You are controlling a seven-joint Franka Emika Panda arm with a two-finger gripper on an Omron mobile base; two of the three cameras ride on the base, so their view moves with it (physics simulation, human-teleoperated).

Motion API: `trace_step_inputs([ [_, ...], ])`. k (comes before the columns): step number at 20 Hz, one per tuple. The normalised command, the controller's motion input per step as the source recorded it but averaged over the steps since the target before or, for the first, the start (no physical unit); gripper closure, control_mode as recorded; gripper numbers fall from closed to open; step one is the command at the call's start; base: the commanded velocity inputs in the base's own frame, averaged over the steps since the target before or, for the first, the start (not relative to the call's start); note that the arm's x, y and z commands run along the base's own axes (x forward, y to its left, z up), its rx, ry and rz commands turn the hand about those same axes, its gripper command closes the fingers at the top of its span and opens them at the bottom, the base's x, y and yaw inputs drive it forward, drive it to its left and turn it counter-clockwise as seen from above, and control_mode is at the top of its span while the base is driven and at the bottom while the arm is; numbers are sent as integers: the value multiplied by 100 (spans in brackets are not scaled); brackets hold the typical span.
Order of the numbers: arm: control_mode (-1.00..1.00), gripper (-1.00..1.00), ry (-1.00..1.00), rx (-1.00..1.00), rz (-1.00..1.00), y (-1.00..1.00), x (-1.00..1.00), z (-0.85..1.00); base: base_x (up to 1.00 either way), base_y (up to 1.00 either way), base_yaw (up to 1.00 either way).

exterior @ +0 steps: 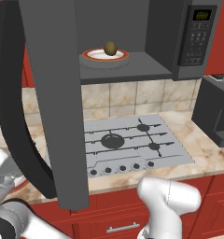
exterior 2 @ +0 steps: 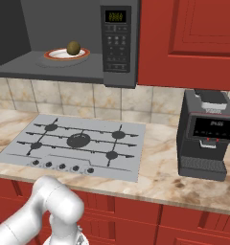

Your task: Pick the potato from the counter and place it in the microwave. Then turn on the microwave.

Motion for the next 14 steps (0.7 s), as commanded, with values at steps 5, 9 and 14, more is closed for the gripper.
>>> trace_step_inputs([
  [5, -100, 100, 12, -9, 0, -45, -19, 37, 0, 0, 0],
  [9, -100, 100, 15, -5, 0, -54, -26, 25, 0, 0, 0],
  [14, -100, 100, 17, -4, 0, -59, -32, 11, 0, 0, 0],
])
